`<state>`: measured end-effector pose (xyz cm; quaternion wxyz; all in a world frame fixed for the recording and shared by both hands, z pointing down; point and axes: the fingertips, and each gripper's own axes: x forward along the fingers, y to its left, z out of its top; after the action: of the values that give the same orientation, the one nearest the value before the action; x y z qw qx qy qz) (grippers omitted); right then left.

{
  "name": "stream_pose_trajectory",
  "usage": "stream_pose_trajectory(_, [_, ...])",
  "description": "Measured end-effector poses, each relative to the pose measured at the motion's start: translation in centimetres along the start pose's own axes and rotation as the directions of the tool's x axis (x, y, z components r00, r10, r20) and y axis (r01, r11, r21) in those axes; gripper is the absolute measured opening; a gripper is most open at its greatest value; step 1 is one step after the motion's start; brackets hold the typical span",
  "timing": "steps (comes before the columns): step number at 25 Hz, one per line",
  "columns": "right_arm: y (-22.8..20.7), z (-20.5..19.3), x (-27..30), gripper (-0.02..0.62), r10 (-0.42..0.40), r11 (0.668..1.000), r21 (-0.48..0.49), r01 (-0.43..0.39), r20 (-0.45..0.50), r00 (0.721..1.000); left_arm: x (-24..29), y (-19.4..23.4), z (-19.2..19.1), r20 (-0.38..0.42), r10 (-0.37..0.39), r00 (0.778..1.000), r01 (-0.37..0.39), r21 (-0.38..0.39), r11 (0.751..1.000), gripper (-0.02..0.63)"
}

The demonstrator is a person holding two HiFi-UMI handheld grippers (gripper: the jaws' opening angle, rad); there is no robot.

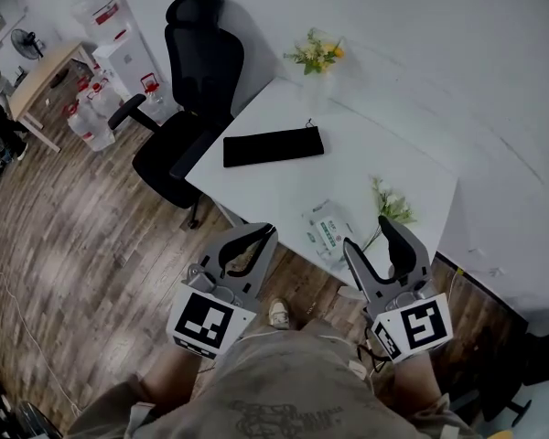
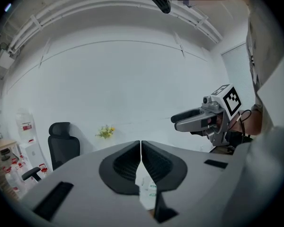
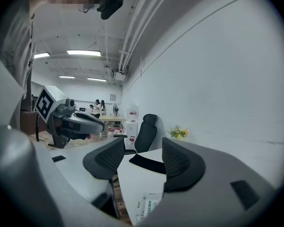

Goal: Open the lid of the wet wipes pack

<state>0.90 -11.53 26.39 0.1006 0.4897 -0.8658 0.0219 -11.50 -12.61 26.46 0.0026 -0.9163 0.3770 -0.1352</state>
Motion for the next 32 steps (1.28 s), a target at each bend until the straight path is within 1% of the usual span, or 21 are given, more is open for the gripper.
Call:
stream_pose_trajectory(5, [-1.8,-1.8,1.2,0.253,0.009,1.000,0.002,-0.009,-0.046,0.999,1.9,0.0,-0.7,-0.029,0.007,1.000,-0.007,-0.016,1.000,0.023])
stream_pose_trajectory(9, [-3.2,-3.5,2.4,0.253,0.014,0.998,-0.054,-0.019,-0.096,0.995,3.3,0.1,-1.4,-0.057,0.019,0.998,-0.021,-0.030,0.999,0.023])
stream_pose_trajectory(13, [-4.6,-5.7,3.8,0.253,0.022,0.999,-0.029,-0.026,-0.140,0.990,5.0,0.0,-2.6,-0.090,0.031,0.995,-0.036,-0.056,0.998,0.023])
stream_pose_trajectory(15, [-5.3,-7.4,4.7,0.253,0.019,1.000,-0.008,-0.021,-0.173,0.985,6.0,0.0,-3.6,-0.111,0.035,0.993,-0.042,-0.060,0.997,0.023])
stream_pose_trajectory(18, [-6.1,-10.5,6.1,0.253,0.014,1.000,-0.007,-0.016,-0.222,0.975,7.7,0.0,-5.6,-0.152,0.025,0.988,-0.036,-0.075,0.997,0.023])
stream_pose_trajectory(25, [-4.6,-17.2,8.4,0.253,0.081,0.996,0.001,-0.086,-0.354,0.932,11.7,-1.2,-12.2,-0.265,-0.036,0.964,-0.005,-0.155,0.988,0.023])
stream_pose_trajectory(28, [-4.2,-20.5,9.1,0.253,0.091,0.995,-0.004,-0.101,-0.407,0.909,13.2,-2.1,-15.5,-0.313,-0.070,0.947,0.010,-0.189,0.982,0.023])
stream_pose_trajectory(32, [-3.1,-24.2,9.8,0.252,0.121,0.992,0.017,-0.128,-0.473,0.872,14.9,-3.5,-19.5,-0.369,-0.119,0.922,0.036,-0.224,0.974,0.023])
